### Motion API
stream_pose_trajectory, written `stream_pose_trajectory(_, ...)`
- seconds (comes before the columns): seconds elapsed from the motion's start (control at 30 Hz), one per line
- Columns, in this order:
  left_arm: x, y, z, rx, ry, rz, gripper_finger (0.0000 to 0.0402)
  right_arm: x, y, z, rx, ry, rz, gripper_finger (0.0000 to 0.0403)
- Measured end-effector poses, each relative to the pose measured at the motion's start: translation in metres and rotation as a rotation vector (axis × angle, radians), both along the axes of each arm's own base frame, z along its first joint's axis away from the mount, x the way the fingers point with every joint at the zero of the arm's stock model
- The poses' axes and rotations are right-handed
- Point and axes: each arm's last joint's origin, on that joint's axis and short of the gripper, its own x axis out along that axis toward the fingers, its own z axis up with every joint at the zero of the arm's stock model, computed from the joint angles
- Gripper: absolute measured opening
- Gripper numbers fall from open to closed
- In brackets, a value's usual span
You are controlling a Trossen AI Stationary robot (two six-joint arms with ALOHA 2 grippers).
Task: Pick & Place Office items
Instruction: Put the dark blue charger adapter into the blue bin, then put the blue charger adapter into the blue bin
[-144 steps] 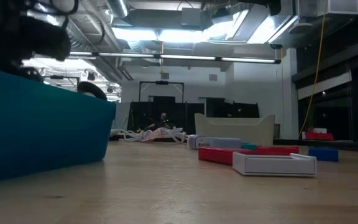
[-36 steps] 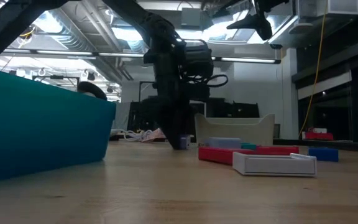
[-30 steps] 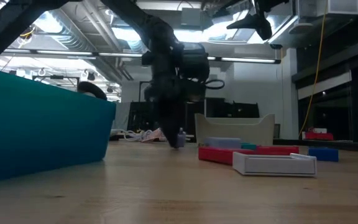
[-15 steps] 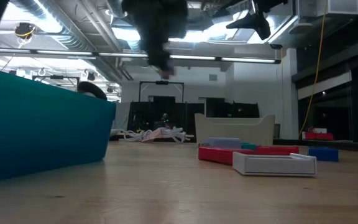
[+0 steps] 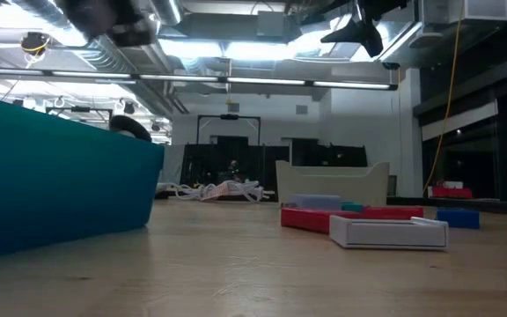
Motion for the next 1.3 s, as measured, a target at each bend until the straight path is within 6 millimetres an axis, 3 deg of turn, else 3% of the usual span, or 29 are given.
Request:
stream_pose_trajectory(0.17, -0.028, -0.033, -0.052, -0.015, 0.208, -0.016, 0.013, -0.001, -0.003, 0.0, -0.006, 0.002, 0.006, 0.0257)
stream_pose_trajectory(0.33, -0.049, -0.057, -0.092, -0.098, 0.264, 0.018, 0.013, -0.001, -0.004, 0.0, -0.006, 0.004, 0.008, 0.0257)
stream_pose_trajectory(0.5, -0.064, -0.063, -0.117, -0.094, 0.356, 0.106, 0.0132, -0.001, -0.004, 0.0, -0.005, 0.005, 0.011, 0.0257)
stream_pose_trajectory(0.6, -0.072, -0.062, -0.128, -0.032, 0.411, 0.173, 0.0173, -0.001, -0.004, 0.0, -0.005, 0.004, 0.022, 0.0257)
stream_pose_trajectory(0.8, -0.073, -0.064, -0.131, -0.025, 0.392, 0.177, 0.0266, -0.001, -0.004, 0.0, -0.004, 0.004, 0.023, 0.0257)
stream_pose_trajectory(1.03, -0.068, -0.057, -0.122, -0.069, 0.305, 0.204, 0.0286, -0.001, -0.004, 0.0, -0.004, 0.002, 0.023, 0.0257)
stream_pose_trajectory(1.17, -0.061, -0.035, -0.107, -0.05, 0.136, 0.317, 0.0278, -0.001, -0.004, 0.0, -0.003, 0.001, 0.027, 0.0257)
stream_pose_trajectory(1.3, -0.05, 0.002, -0.089, -0.021, -0.075, 0.501, 0.0276, -0.001, -0.004, 0.0, 0.0, 0.001, 0.026, 0.0257)
